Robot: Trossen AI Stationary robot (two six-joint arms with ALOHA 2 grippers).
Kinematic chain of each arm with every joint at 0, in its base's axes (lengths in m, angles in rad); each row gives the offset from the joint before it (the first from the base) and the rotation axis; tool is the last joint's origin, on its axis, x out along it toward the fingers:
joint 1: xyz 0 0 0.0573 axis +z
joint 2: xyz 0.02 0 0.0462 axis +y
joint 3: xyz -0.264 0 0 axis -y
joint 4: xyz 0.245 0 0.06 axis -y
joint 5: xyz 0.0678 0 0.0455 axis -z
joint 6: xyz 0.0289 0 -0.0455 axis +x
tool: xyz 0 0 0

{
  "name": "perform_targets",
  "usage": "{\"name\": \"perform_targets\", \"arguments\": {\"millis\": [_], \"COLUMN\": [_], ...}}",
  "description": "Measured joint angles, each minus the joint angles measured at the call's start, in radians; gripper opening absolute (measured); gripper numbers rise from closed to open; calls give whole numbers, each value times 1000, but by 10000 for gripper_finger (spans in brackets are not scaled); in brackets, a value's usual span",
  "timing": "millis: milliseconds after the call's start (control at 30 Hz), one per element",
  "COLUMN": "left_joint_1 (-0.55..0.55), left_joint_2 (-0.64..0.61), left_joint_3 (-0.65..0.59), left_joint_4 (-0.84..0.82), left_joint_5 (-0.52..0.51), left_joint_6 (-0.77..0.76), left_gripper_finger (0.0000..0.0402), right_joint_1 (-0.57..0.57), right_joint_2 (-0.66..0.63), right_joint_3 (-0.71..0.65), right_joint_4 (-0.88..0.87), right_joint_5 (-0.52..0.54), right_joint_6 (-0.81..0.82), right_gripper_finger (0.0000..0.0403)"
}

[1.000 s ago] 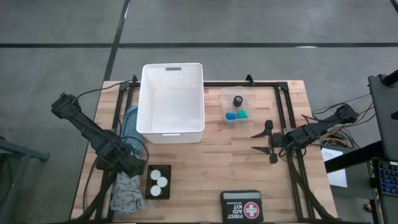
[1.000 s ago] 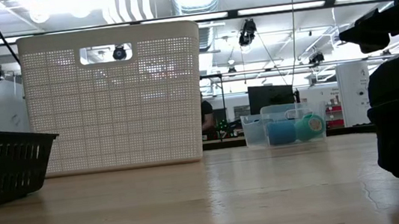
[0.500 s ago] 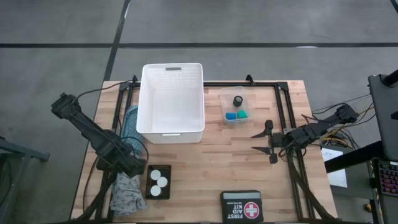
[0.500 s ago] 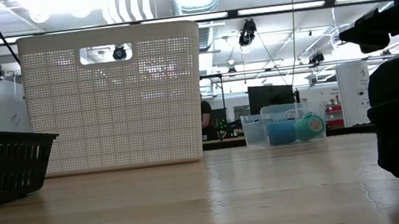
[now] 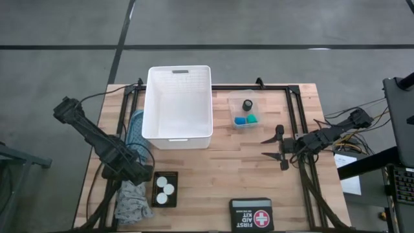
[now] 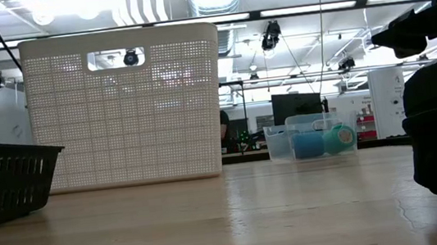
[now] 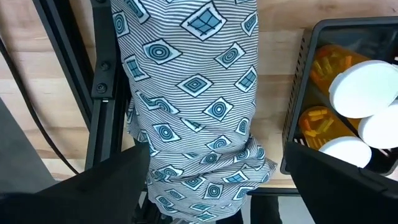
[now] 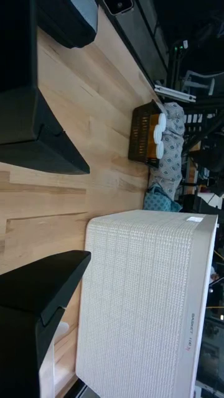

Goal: Pick & place medical supplies in basket/bin
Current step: Put the light gray patient gown into the white bin

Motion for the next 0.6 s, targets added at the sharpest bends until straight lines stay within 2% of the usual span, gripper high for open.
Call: {"name": "perform_targets", "arguments": {"millis": [600], "left_joint_1": [-5], "left_joint_2": [1], "left_joint_3": [0], "left_joint_4": [32], "left_joint_5": [-52], "left_joint_6": [-1], "left_gripper_finger": [375], "right_joint_1": [0], "right_joint_2": [0], "right_joint_3": [0], "right_joint_4": [0], "right_joint_5": [0], "right_joint_6": [0], "right_gripper_finger": [206]}}
